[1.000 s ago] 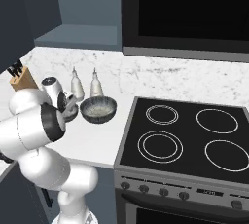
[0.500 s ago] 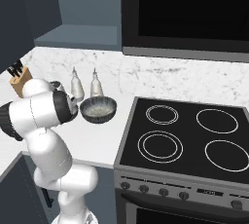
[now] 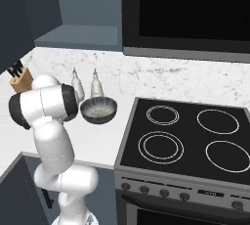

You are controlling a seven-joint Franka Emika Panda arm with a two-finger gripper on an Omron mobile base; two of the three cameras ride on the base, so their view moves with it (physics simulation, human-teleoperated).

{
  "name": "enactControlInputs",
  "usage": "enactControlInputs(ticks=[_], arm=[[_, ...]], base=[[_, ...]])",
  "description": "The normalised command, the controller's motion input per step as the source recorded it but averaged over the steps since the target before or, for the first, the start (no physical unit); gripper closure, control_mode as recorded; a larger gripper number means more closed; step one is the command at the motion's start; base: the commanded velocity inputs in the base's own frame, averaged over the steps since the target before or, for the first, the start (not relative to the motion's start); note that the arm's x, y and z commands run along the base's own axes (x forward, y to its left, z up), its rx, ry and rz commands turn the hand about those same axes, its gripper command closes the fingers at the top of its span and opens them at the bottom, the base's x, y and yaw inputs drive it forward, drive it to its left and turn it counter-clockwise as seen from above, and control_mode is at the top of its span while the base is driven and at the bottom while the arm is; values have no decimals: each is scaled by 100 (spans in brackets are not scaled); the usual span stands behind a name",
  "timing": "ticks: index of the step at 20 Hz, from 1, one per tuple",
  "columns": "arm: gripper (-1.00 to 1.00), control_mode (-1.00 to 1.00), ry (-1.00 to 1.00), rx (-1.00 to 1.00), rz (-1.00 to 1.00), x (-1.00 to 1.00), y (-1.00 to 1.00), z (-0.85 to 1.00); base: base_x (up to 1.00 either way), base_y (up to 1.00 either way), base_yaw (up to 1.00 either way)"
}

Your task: Pick up the bowls on the counter and stack them on top of one another in the open cabinet. Place the smaller bowl on top of the larger bowl.

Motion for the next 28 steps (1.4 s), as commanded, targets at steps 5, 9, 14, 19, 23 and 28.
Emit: enactControlInputs(ticks=[5, 9, 14, 19, 23, 28], arm=[[100, -100, 0, 0, 3, 5, 4, -18], [100, -100, -6, 0, 1, -30, 0, 10], [100, -100, -18, 0, 8, -49, 0, 87], [100, -100, -10, 0, 9, -39, -1, 100], [100, -100, -4, 3, 10, -46, -38, 94], [100, -100, 0, 1, 4, -58, -99, 29]], base=[[0, 0, 0], [0, 0, 0], [0, 0, 0], [0, 0, 0], [0, 0, 0], [0, 0, 0]])
